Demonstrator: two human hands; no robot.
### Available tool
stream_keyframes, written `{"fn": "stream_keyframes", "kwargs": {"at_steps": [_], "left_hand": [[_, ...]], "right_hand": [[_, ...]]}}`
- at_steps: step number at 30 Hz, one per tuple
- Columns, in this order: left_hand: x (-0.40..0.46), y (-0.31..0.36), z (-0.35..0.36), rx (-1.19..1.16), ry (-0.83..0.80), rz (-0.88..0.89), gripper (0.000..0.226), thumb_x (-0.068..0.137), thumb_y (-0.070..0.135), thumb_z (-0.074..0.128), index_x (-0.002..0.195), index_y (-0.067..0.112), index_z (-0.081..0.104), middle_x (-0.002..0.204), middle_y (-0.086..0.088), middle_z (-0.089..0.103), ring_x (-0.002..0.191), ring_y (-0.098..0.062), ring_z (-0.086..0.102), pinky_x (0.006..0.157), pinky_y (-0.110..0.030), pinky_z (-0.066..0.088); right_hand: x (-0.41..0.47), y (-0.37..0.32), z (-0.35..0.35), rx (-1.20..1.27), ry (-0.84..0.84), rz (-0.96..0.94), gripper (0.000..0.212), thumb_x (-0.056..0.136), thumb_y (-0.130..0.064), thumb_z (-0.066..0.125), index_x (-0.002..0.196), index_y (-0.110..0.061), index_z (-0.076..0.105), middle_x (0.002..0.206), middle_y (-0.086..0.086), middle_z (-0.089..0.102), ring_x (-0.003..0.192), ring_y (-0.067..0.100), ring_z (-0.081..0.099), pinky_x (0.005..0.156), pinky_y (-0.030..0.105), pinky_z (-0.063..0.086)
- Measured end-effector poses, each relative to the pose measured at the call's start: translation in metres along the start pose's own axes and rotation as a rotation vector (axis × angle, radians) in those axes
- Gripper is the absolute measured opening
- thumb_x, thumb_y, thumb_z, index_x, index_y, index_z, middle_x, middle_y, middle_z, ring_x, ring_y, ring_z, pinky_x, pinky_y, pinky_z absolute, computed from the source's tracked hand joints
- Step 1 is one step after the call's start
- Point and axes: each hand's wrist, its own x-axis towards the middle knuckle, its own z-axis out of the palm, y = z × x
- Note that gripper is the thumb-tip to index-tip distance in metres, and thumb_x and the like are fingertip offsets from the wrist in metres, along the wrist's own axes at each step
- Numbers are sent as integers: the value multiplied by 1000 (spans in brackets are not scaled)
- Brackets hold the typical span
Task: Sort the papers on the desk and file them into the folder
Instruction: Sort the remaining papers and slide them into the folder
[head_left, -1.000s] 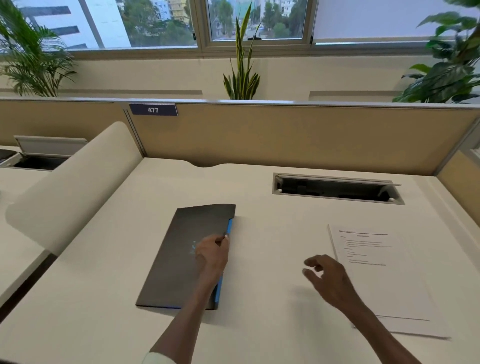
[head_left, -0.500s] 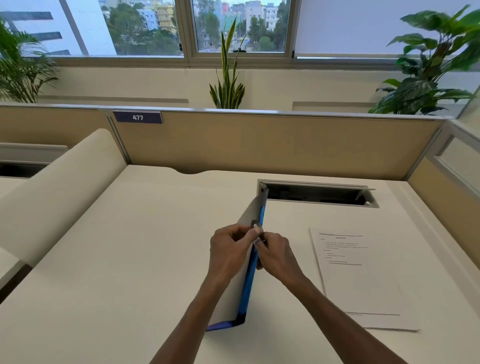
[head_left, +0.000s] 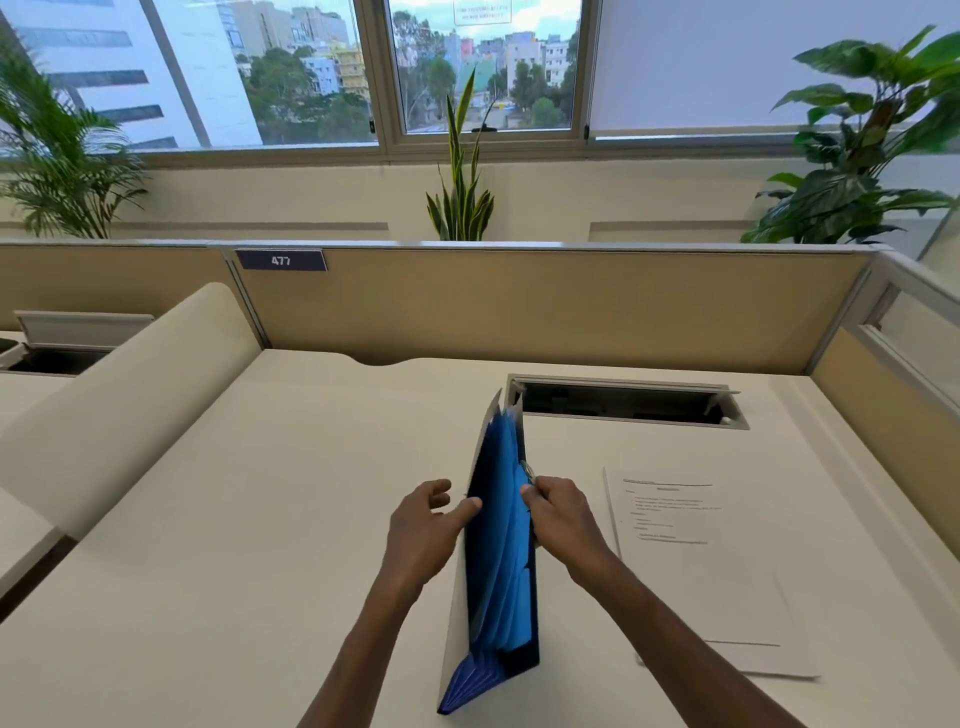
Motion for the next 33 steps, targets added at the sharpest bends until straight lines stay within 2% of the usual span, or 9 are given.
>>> {"fn": "stream_keyframes", "kwargs": {"at_steps": [3, 6, 9, 17, 22, 24, 28, 31, 33], "left_hand": [[-5, 5, -4, 155, 165, 62, 33, 83, 33, 68, 114, 21, 73, 108, 4, 75, 89, -8, 67, 82, -26, 53], [-11, 12, -3, 290, 334, 156, 18, 82, 19, 62, 89, 19, 79, 84, 5, 77, 60, 1, 59, 58, -11, 43], [-12, 16, 0, 337, 421, 184, 18, 81, 13, 56, 73, 10, 73, 68, -5, 72, 57, -19, 63, 55, -24, 49], [-9, 19, 25, 302, 380, 194, 27, 82, 16, 62, 102, 15, 78, 102, 1, 78, 86, -15, 71, 75, -14, 43], [-8, 19, 45, 285, 322, 173, 25, 77, 15, 61, 94, 19, 79, 62, 28, 58, 54, 8, 59, 46, 1, 36], [-7, 17, 52, 283, 290, 163, 26, 77, 15, 61, 96, 20, 78, 57, 31, 51, 56, 15, 59, 46, 2, 36], [-5, 15, 64, 327, 246, 167, 26, 79, 20, 62, 99, 23, 77, 61, 31, 51, 52, 3, 59, 45, -1, 30], [-8, 17, 70, 331, 227, 207, 17, 79, 18, 65, 76, 34, 71, 54, 29, 46, 47, 3, 53, 39, -3, 33], [-9, 17, 74, 319, 227, 242, 35, 78, 16, 67, 59, 41, 52, 48, 25, 42, 43, 1, 49, 40, -5, 37]], "right_hand": [[0, 10, -8, 4, -12, 48, 28, 101, -22, 43, 79, -12, 57, 74, 7, 57, 65, 17, 54, 57, 30, 44], [1, 23, -14, -11, -19, 76, 28, 100, -19, 41, 79, -8, 57, 72, 6, 54, 62, 15, 47, 54, 30, 35], [7, 39, -21, 11, 0, 126, 29, 98, -19, 42, 74, -10, 56, 68, 4, 55, 59, 13, 46, 52, 28, 33], [18, 78, -20, 60, -66, 225, 26, 98, -20, 41, 79, -11, 56, 74, 3, 61, 62, 14, 52, 52, 26, 39], [21, 87, -18, 80, -114, 262, 21, 97, -24, 47, 102, -8, 60, 96, 10, 68, 79, 21, 68, 58, 29, 58], [22, 94, -26, 98, -135, 277, 27, 92, -25, 58, 113, -7, 59, 98, 10, 69, 74, 19, 69, 57, 26, 56], [24, 115, -58, 49, -238, 298, 41, 81, -13, 69, 120, -11, 57, 94, 8, 72, 79, 18, 70, 62, 25, 56], [25, 137, -85, -41, -19, 256, 36, 78, -6, 68, 114, -7, 63, 89, 6, 72, 77, 17, 68, 67, 31, 55], [25, 153, -104, -185, 209, 264, 36, 79, -11, 70, 113, -5, 62, 99, 10, 70, 92, 24, 66, 80, 33, 52]]}}
